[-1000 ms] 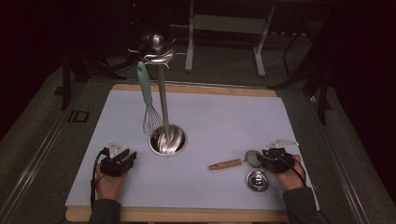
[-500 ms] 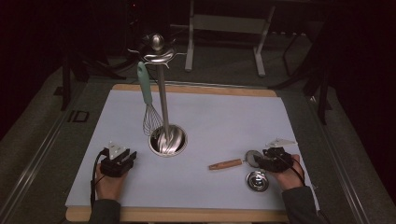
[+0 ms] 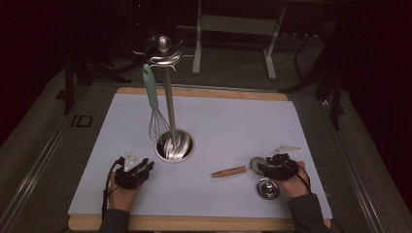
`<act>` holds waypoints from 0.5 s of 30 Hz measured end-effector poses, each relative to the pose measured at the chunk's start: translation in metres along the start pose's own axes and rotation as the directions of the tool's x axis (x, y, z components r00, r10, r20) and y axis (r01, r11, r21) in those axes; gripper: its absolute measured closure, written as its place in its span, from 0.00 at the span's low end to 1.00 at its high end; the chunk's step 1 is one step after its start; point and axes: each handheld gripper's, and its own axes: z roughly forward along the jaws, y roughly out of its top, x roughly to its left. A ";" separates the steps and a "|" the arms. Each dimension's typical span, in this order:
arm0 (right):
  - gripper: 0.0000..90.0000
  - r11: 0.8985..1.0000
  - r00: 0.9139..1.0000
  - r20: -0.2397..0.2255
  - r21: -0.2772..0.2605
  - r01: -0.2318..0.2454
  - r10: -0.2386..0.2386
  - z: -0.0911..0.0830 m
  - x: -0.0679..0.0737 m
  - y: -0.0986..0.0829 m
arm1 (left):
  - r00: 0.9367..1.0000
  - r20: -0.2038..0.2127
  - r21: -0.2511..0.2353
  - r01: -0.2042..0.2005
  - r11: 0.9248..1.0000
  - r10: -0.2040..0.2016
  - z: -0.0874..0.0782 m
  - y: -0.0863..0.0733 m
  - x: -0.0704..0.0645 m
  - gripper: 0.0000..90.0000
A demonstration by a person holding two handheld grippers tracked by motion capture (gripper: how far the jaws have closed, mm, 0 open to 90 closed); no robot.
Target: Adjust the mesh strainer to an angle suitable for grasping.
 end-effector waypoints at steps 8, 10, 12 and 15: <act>0.58 1.000 0.999 -0.031 -0.005 0.012 -0.012 0.003 0.014 0.003 | 0.989 0.097 -0.031 -0.110 0.993 0.113 0.006 0.011 -0.036 0.78; 0.58 1.000 0.999 -0.037 -0.007 0.018 -0.018 0.004 0.016 0.004 | 0.983 0.118 -0.029 -0.140 0.990 0.142 0.007 0.014 -0.044 0.77; 0.58 1.000 0.999 -0.045 -0.006 0.020 -0.021 0.005 0.018 0.005 | 0.975 0.143 -0.034 -0.165 0.986 0.168 0.010 0.016 -0.052 0.77; 0.58 1.000 0.998 -0.055 -0.007 0.021 -0.021 0.006 0.021 0.006 | 0.964 0.168 -0.038 -0.204 0.978 0.207 0.015 0.019 -0.065 0.75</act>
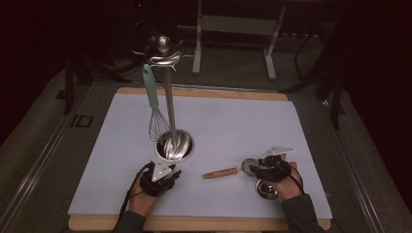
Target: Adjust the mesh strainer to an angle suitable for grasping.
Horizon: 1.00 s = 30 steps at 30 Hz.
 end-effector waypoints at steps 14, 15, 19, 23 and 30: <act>0.57 1.000 1.000 -0.027 -0.010 -0.015 0.014 0.001 0.000 -0.001 | 0.987 0.112 -0.007 -0.110 0.994 0.111 0.023 0.019 -0.035 0.68; 0.57 1.000 1.000 -0.027 -0.011 -0.015 0.015 0.001 0.000 -0.001 | 0.986 0.119 -0.007 -0.120 0.993 0.119 0.024 0.020 -0.037 0.68; 0.57 1.000 0.999 -0.029 -0.008 -0.016 0.016 0.001 0.001 0.000 | 0.980 0.143 -0.002 -0.137 0.991 0.136 0.030 0.020 -0.042 0.67; 0.57 1.000 0.999 -0.035 -0.010 -0.012 0.012 0.001 0.002 0.000 | 0.972 0.153 0.010 -0.181 0.983 0.177 0.035 0.019 -0.048 0.67; 0.57 1.000 0.999 -0.040 -0.010 -0.013 0.013 0.002 0.002 0.000 | 0.971 0.116 0.028 -0.213 0.977 0.209 0.040 0.020 -0.052 0.68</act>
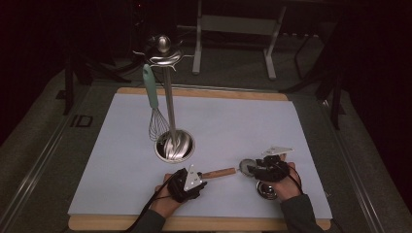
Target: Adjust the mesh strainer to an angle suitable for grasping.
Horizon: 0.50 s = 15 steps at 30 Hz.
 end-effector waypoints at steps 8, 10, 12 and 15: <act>0.57 1.000 1.000 -0.009 0.000 -0.006 0.006 0.000 -0.002 0.001 | 0.998 -0.029 0.017 -0.056 0.998 0.056 0.008 0.006 -0.001 0.75; 0.56 1.000 1.000 -0.009 -0.002 -0.007 0.007 0.000 -0.002 0.001 | 0.998 -0.031 0.017 -0.060 0.998 0.061 0.009 0.006 -0.001 0.76; 0.56 1.000 1.000 -0.007 -0.004 -0.005 0.005 0.000 -0.003 0.001 | 0.997 -0.025 0.014 -0.066 0.998 0.067 0.009 0.006 -0.002 0.77; 0.56 1.000 1.000 -0.004 -0.026 -0.008 0.008 -0.004 -0.005 0.001 | 0.997 -0.022 0.017 -0.076 0.997 0.076 0.009 0.006 -0.002 0.80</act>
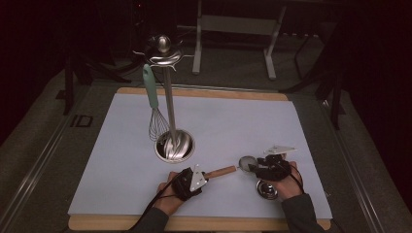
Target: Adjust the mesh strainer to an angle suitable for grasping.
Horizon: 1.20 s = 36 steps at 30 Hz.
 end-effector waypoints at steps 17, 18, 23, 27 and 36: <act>0.56 0.999 0.999 -0.007 -0.013 -0.037 0.037 -0.002 -0.013 0.001 | 1.000 0.017 0.000 0.011 1.000 -0.011 0.001 0.000 0.003 0.83; 0.56 0.999 0.999 -0.007 -0.014 -0.037 0.037 -0.002 -0.013 0.001 | 1.000 0.018 0.000 0.013 1.000 -0.013 0.001 0.000 0.003 0.83; 0.56 0.999 0.999 -0.010 -0.011 -0.036 0.036 -0.001 -0.011 0.000 | 0.999 0.026 -0.005 0.048 0.999 -0.047 0.001 0.000 0.005 0.84; 0.56 1.000 0.999 -0.013 -0.011 -0.029 0.029 0.000 -0.010 0.001 | 0.996 0.036 -0.008 0.077 0.997 -0.077 0.000 -0.001 0.007 0.84; 0.56 1.000 1.000 0.010 0.005 -0.003 0.003 0.004 -0.007 0.002 | 0.989 0.066 -0.018 0.135 0.991 -0.133 -0.001 -0.002 0.012 0.84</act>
